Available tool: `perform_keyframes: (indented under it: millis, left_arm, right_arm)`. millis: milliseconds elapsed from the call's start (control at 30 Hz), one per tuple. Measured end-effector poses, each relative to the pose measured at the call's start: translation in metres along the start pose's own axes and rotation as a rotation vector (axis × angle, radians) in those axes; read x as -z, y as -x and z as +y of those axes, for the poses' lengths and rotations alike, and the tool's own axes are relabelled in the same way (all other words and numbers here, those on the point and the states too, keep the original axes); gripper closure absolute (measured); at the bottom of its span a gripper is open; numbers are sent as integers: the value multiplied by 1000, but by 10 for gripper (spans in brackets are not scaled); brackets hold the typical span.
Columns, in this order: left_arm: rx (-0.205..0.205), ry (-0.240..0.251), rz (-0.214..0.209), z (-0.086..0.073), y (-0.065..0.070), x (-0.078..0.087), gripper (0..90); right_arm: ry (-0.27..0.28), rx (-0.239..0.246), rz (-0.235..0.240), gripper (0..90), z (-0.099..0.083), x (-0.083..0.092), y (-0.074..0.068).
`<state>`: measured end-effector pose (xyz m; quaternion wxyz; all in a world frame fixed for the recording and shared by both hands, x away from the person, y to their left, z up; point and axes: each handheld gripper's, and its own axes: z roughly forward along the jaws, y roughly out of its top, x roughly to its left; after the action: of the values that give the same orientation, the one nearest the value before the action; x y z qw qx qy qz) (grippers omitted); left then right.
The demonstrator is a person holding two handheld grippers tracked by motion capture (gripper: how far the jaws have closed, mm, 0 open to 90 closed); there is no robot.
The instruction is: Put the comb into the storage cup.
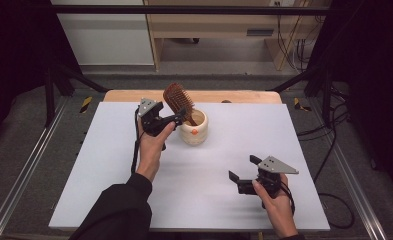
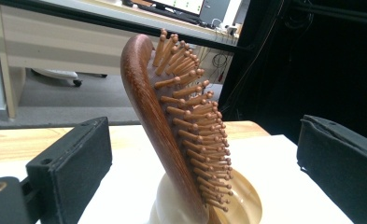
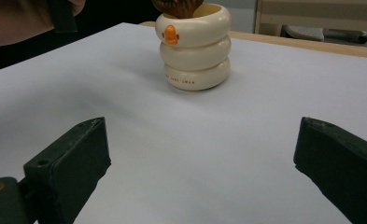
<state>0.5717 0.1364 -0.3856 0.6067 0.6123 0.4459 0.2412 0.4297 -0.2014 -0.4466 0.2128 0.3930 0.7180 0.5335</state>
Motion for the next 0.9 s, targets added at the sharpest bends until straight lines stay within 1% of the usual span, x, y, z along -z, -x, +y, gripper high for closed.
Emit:
perform_keyframes:
  millis: [133,333,400,500,633,733,900]
  left_arm:
    - [-21,-2,0,0,1,6,31]
    - [-44,-7,11,1,-2,17,31]
    - [-55,-9,17,1,-3,21,31]
    - [-55,-2,19,3,-6,29,32]
    - [-79,-6,23,5,-11,39,30]
    - [-99,-11,28,7,-13,45,28]
    - [-109,-12,29,9,-17,57,28]
  right_arm:
    - [-3,8,-1,39,0,-1,0]
    - [-6,12,-6,39,0,-1,1]
    - [-5,10,-7,39,0,-1,0]
    - [-7,16,-6,39,1,-1,-1]
    - [-4,19,-9,38,1,-1,0]
    - [-2,12,-15,37,1,-1,1]
    - [-5,16,-17,37,1,-1,1]
